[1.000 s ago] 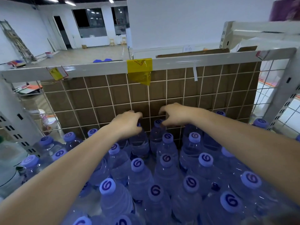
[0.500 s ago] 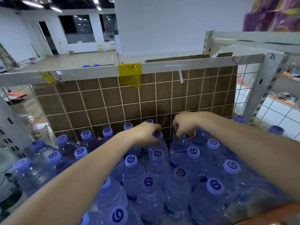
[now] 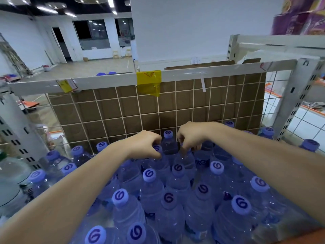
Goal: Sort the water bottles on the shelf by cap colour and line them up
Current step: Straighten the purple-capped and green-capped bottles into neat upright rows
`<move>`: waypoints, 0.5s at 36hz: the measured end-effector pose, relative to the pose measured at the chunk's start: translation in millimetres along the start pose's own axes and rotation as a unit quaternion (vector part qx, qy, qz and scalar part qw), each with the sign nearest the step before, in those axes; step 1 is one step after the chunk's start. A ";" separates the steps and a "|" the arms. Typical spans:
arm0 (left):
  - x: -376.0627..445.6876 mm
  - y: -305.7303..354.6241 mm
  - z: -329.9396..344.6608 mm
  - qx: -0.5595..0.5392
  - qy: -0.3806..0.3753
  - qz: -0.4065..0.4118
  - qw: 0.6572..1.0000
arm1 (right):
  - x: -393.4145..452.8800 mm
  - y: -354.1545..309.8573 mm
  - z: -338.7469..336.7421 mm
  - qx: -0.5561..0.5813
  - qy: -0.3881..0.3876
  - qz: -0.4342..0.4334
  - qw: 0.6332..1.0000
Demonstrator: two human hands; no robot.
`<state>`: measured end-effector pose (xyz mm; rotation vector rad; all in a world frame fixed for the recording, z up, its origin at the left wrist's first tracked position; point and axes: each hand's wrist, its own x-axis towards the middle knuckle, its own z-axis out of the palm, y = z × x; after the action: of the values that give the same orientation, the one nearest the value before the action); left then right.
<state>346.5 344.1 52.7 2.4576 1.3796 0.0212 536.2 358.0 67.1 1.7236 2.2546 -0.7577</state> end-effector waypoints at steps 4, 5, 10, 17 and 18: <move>-3.1 -12.9 -0.8 -0.021 0.000 -0.023 0.999 | 5.6 -11.8 4.0 -0.012 0.011 -0.016 1.000; -3.4 -14.8 -1.2 -0.024 0.001 -0.027 0.999 | 7.3 -14.6 4.3 -0.014 0.016 -0.023 1.000; -4.1 -17.1 1.2 -0.026 0.003 -0.030 0.999 | 14.6 -24.8 4.5 -0.024 0.021 -0.041 0.999; -0.9 -19.2 14.3 0.012 -0.019 -0.029 0.999 | 16.6 -24.9 9.0 -0.015 0.006 -0.023 1.000; -0.7 -18.5 13.1 0.010 -0.026 -0.031 0.999 | 16.2 -24.8 9.4 -0.014 0.008 -0.022 1.000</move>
<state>333.0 348.9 35.2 2.4113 1.4404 -0.0710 506.6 362.1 58.5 1.6792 2.3081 -0.7207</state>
